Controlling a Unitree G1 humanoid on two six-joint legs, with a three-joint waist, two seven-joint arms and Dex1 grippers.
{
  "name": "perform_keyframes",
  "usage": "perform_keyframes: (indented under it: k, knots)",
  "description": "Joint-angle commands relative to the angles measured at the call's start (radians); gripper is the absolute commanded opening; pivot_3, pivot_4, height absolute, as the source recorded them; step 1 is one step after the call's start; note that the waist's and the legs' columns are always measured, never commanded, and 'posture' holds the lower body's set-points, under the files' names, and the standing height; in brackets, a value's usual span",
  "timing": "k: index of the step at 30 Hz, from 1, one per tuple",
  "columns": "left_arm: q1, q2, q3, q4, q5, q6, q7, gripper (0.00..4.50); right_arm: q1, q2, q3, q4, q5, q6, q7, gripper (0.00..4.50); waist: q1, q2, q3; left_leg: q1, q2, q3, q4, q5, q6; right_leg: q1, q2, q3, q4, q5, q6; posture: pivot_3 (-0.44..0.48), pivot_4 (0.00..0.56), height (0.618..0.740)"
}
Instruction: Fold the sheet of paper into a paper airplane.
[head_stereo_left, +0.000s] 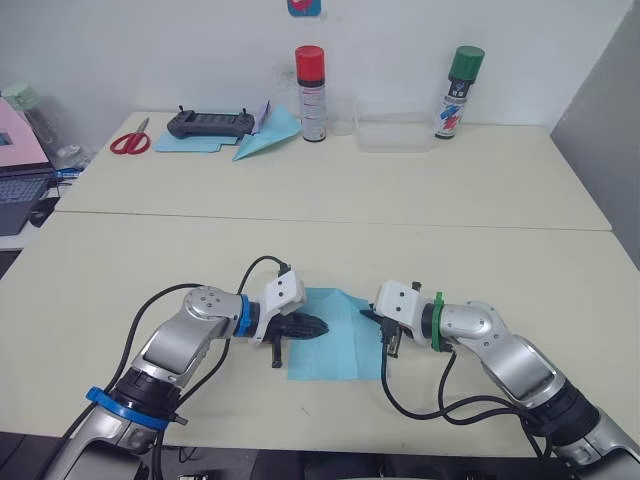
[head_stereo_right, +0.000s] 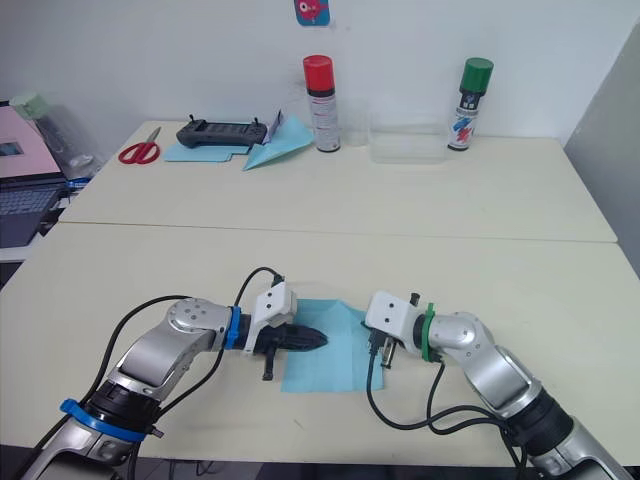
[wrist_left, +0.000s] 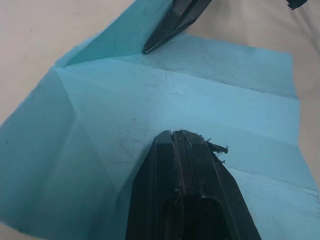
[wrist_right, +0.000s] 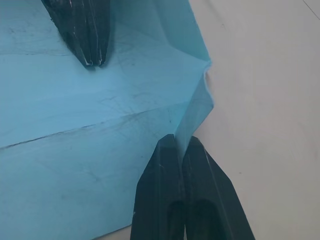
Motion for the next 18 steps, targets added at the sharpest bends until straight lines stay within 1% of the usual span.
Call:
perform_keyframes:
  k: [1, 3, 5, 6, 7, 12, 15, 18]
  knots:
    - [0.011, 0.012, -0.002, -0.001, 0.026, 0.015, 0.017, 0.0, 0.009, 0.041, -0.059, -0.01, 0.047, 0.056, 0.006, 0.21, 0.0, 0.0, 0.0, 0.0, 0.0, 0.0, 0.0, 0.0, 0.0, 0.0, 0.0, 0.0, 0.0, 0.0, 0.0, 0.0, 0.15, 0.74]
    - [0.013, 0.013, -0.002, -0.003, 0.026, 0.016, 0.016, 0.0, 0.011, 0.057, -0.082, -0.019, 0.069, 0.088, 0.01, 0.58, 0.0, 0.0, 0.0, 0.0, 0.0, 0.0, 0.0, 0.0, 0.0, 0.0, 0.0, 0.0, 0.0, 0.0, 0.0, 0.0, 0.15, 0.74]
    - [0.014, 0.013, -0.002, -0.003, 0.026, 0.016, 0.016, 0.0, 0.01, 0.076, -0.105, -0.029, 0.09, 0.122, 0.005, 1.3, 0.0, 0.0, 0.0, 0.0, 0.0, 0.0, 0.0, 0.0, 0.0, 0.0, 0.0, 0.0, 0.0, 0.0, 0.0, 0.0, 0.15, 0.74]
    - [0.014, 0.013, -0.002, -0.003, 0.026, 0.016, 0.016, 0.0, 0.01, 0.082, -0.113, -0.033, 0.097, 0.134, 0.005, 1.58, 0.0, 0.0, 0.0, 0.0, 0.0, 0.0, 0.0, 0.0, 0.0, 0.0, 0.0, 0.0, 0.0, 0.0, 0.0, 0.0, 0.15, 0.74]
    - [0.014, 0.012, -0.002, -0.003, 0.026, 0.016, 0.017, 0.0, 0.01, 0.087, -0.12, -0.039, 0.106, 0.149, 0.009, 1.99, 0.0, 0.0, 0.0, 0.0, 0.0, 0.0, 0.0, 0.0, 0.0, 0.0, 0.0, 0.0, 0.0, 0.0, 0.0, 0.0, 0.15, 0.74]
    - [0.02, 0.014, 0.0, -0.007, 0.025, 0.016, 0.019, 0.0, 0.016, 0.098, -0.145, -0.073, 0.142, 0.201, 0.012, 1.99, 0.0, 0.0, 0.0, -0.001, 0.0, 0.0, 0.0, 0.0, 0.0, 0.0, 0.0, 0.0, 0.0, 0.0, 0.0, 0.0, 0.15, 0.74]
    - [0.021, 0.013, 0.0, -0.004, 0.025, 0.013, 0.02, 0.0, 0.023, 0.134, -0.201, -0.106, 0.218, 0.283, 0.001, 1.99, 0.0, 0.0, 0.0, -0.001, 0.0, 0.0, 0.0, 0.0, 0.0, 0.0, 0.0, 0.0, 0.0, 0.0, 0.0, 0.0, 0.15, 0.74]
    - [0.019, 0.011, -0.001, 0.0, 0.025, 0.011, 0.021, 0.0, 0.023, 0.15, -0.229, -0.115, 0.251, 0.324, -0.006, 1.99, 0.0, 0.0, 0.0, -0.001, 0.0, 0.0, 0.0, 0.0, 0.0, 0.0, 0.0, 0.0, 0.0, 0.0, 0.0, 0.0, 0.15, 0.74]
